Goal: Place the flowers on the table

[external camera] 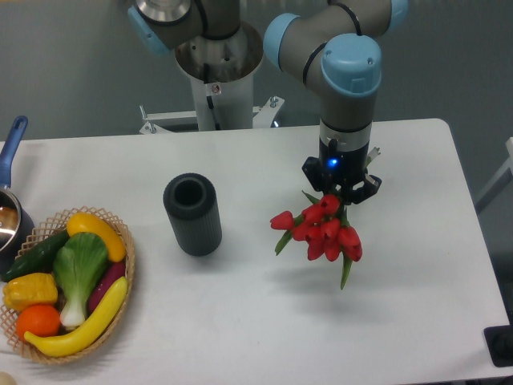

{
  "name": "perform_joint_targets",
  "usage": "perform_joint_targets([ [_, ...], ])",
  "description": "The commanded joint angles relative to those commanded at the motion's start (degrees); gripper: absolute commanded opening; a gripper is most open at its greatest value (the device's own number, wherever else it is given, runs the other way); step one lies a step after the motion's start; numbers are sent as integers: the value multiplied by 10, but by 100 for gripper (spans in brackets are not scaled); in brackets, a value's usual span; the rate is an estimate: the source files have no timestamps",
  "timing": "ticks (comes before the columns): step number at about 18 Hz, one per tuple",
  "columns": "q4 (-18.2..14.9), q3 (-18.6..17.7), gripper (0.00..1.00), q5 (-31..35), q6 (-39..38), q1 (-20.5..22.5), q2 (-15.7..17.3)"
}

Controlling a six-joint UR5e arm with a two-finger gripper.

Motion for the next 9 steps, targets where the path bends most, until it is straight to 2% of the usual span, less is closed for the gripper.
perform_joint_targets([
  [5, 4, -5, 0, 1, -1, -7, -9],
  [9, 5, -5, 3, 0, -1, -12, -32],
])
